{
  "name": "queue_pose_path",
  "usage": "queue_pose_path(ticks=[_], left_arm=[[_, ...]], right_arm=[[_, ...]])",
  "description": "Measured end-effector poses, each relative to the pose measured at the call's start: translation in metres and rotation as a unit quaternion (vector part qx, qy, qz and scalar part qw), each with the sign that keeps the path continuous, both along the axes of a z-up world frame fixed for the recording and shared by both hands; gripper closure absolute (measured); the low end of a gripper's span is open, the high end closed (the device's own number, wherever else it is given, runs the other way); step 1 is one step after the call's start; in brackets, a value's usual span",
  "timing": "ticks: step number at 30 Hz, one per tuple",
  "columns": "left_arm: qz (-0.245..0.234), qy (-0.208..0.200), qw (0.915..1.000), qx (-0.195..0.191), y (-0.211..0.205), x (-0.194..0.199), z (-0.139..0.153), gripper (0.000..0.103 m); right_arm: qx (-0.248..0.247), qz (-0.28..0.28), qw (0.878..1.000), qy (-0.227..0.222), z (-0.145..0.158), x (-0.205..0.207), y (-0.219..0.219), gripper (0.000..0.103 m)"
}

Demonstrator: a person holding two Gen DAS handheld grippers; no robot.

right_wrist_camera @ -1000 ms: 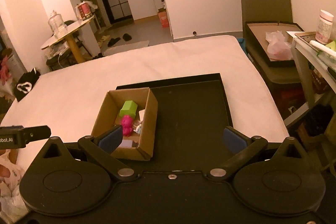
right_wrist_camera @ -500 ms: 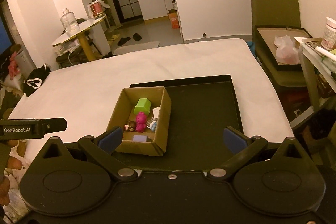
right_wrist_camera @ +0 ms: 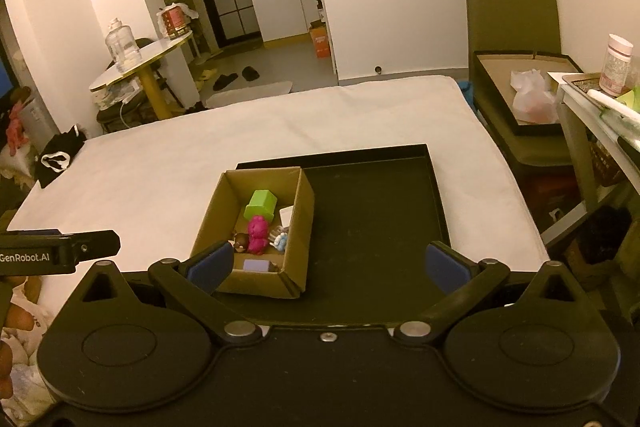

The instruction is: Organize rigid objects

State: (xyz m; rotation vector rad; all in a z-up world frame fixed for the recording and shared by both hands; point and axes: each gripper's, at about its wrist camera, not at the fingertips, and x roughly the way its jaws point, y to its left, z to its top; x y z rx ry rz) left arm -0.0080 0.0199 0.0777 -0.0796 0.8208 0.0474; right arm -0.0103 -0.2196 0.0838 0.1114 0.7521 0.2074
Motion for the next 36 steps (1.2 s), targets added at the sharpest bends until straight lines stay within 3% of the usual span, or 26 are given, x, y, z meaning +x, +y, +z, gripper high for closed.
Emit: queue_pose_path(ticks=[36], left_arm=[[-0.004,0.005,1.0000,0.002,-0.0034,0.0016,-0.0002,0.001]], right_arm=[[0.003,0.008,1.000,0.000,0.0011,0.0018,-0.0016,0.000]])
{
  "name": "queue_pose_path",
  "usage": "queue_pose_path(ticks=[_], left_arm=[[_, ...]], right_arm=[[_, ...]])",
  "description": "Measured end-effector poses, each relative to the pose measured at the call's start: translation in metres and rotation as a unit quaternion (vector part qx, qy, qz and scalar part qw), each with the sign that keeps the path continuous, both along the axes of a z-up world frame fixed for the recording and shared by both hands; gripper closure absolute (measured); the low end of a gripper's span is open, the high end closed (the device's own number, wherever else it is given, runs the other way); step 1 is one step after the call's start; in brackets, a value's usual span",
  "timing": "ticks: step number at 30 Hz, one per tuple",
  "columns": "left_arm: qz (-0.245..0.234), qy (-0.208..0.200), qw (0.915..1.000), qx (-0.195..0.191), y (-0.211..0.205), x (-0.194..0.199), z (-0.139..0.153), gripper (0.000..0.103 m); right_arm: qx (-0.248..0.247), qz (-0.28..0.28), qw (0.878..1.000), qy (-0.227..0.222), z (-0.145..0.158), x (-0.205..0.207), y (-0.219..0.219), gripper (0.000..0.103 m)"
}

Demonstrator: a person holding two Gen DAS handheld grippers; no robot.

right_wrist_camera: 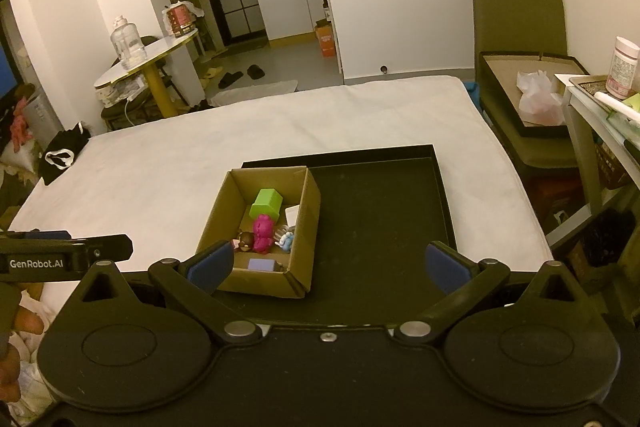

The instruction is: Organize rigid objects

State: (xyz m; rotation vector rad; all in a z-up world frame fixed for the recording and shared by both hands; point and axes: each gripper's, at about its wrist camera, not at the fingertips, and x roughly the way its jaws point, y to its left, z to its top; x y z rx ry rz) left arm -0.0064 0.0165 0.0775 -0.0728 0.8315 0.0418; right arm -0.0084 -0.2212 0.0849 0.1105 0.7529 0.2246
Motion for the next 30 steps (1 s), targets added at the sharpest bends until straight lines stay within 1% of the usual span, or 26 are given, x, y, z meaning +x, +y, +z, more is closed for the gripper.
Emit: queue_pose_path(ticks=[20,23,30], left_arm=[[0.002,-0.003,1.0000,0.004,0.001,0.002,-0.002,0.001],[0.002,-0.010,0.9999,0.005,0.001,-0.001,0.000,0.001],[0.000,-0.012,0.9999,-0.006,0.006,-0.001,0.000,0.001]], right_arm=[[-0.001,0.003,1.000,0.001,-0.002,0.002,0.005,0.000],[-0.003,0.001,1.000,0.005,-0.002,0.002,0.006,0.000],[-0.013,-0.002,1.000,0.000,0.001,0.001,0.013,0.000]])
